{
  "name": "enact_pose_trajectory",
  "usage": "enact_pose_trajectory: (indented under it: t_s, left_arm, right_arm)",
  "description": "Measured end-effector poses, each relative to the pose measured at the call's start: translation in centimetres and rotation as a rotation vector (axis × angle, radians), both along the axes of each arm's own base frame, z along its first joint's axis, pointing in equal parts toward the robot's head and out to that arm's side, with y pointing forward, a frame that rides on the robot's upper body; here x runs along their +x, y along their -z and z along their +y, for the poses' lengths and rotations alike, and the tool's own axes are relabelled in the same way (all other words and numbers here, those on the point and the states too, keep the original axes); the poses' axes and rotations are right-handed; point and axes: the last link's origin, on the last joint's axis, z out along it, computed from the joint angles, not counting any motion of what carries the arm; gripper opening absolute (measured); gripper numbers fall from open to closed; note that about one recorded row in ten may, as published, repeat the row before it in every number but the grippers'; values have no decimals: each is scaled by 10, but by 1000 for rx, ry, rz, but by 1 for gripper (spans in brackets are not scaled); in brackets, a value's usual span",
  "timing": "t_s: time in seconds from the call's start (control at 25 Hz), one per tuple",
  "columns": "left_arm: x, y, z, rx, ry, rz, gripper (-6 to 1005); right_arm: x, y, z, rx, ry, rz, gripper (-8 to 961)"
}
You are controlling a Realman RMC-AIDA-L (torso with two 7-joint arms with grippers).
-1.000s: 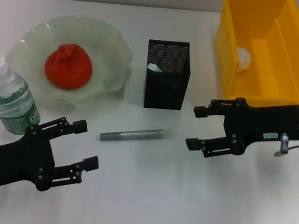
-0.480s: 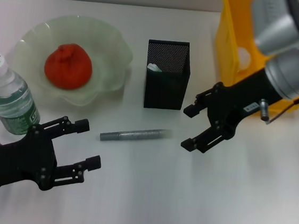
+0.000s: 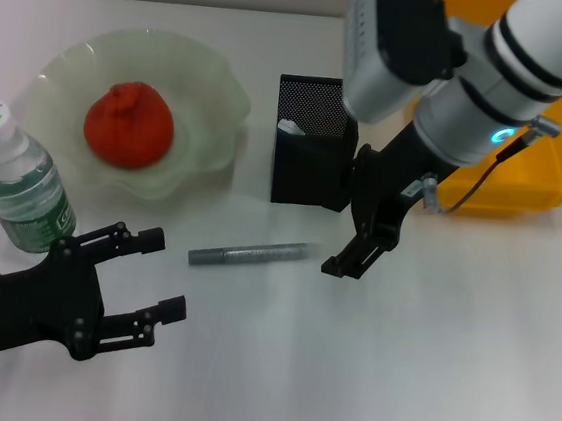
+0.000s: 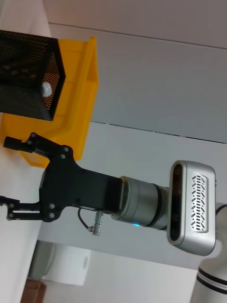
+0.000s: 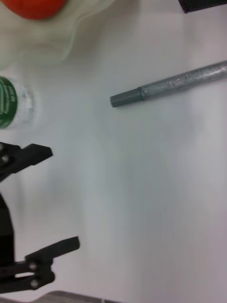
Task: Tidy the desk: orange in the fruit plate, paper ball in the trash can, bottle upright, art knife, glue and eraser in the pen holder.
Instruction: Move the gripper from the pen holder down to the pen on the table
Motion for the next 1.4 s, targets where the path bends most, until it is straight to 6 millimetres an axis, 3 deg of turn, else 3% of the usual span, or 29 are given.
enact_pose_trajectory:
  t_s: [0.56,1.16,1.4]
  left_arm:
    - [-21,-6,-9,9,-22,119,801]
    - [-28,-8,-18,4,-29,151,791]
    - [-28,-7,-19,1,-31,147,781]
  right_arm:
    - [0,36,-6,-4,-72,-36,823]
    - [6,53,-4,38,-103,-45,798]
    - [9,56,-3,52,-103,-47,613]
